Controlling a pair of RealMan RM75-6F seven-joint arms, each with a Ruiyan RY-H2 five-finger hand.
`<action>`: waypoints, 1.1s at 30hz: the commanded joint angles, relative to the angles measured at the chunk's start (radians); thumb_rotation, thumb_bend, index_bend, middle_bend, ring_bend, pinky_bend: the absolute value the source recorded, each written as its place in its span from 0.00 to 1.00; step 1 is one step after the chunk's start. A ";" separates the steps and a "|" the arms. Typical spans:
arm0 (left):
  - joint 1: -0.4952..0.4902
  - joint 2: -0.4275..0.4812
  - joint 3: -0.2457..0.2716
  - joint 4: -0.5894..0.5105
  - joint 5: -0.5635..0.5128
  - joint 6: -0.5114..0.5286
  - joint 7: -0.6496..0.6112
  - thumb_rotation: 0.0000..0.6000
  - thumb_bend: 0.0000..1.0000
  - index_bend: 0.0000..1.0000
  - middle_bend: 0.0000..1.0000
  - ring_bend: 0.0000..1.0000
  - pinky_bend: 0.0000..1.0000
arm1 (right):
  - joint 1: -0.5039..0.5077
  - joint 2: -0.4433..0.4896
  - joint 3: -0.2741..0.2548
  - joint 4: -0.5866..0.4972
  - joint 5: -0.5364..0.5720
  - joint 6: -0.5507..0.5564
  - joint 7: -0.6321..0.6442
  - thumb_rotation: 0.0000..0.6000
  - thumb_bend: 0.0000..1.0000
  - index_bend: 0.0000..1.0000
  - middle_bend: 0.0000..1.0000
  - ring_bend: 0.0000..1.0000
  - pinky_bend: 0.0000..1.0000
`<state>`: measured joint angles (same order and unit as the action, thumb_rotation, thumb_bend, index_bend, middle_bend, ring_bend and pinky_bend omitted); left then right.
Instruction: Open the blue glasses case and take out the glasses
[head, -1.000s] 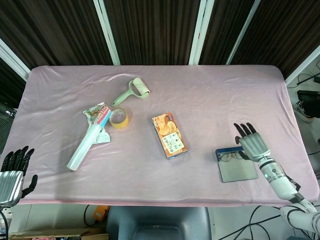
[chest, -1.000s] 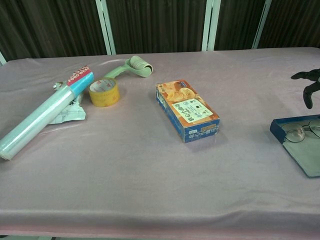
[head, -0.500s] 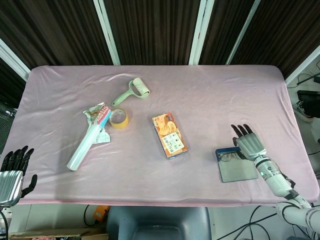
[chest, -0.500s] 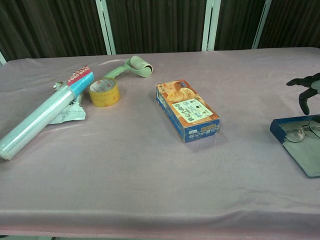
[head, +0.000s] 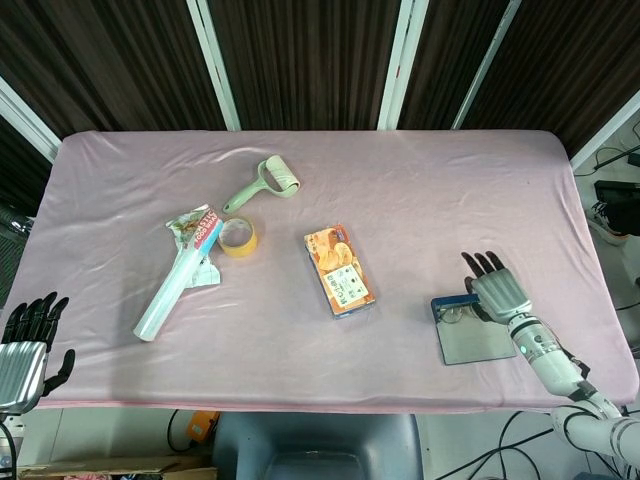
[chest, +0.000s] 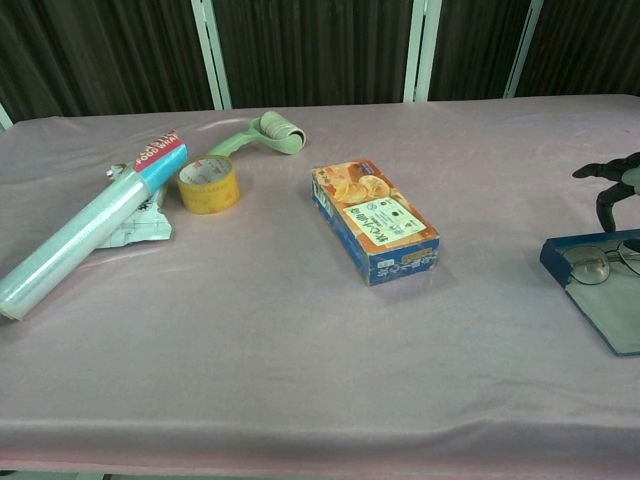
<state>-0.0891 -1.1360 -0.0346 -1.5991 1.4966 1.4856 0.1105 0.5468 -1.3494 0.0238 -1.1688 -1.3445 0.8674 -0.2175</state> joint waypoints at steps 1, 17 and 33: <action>0.000 0.000 0.000 0.000 0.000 0.000 0.000 1.00 0.42 0.00 0.00 0.00 0.04 | 0.001 -0.002 0.001 0.002 0.002 -0.001 -0.002 1.00 0.55 0.56 0.03 0.00 0.00; 0.000 0.000 0.000 0.001 -0.001 -0.001 -0.001 1.00 0.42 0.00 0.00 0.00 0.04 | 0.000 -0.012 0.008 0.012 0.010 0.001 0.002 1.00 0.55 0.63 0.04 0.00 0.00; -0.003 -0.001 0.000 0.001 0.002 -0.003 -0.001 1.00 0.42 0.00 0.00 0.00 0.04 | 0.035 -0.115 0.084 0.044 0.004 0.113 -0.082 1.00 0.55 0.66 0.07 0.00 0.00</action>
<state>-0.0919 -1.1368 -0.0344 -1.5978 1.4982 1.4826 0.1100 0.5720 -1.4476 0.0958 -1.1333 -1.3448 0.9730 -0.2845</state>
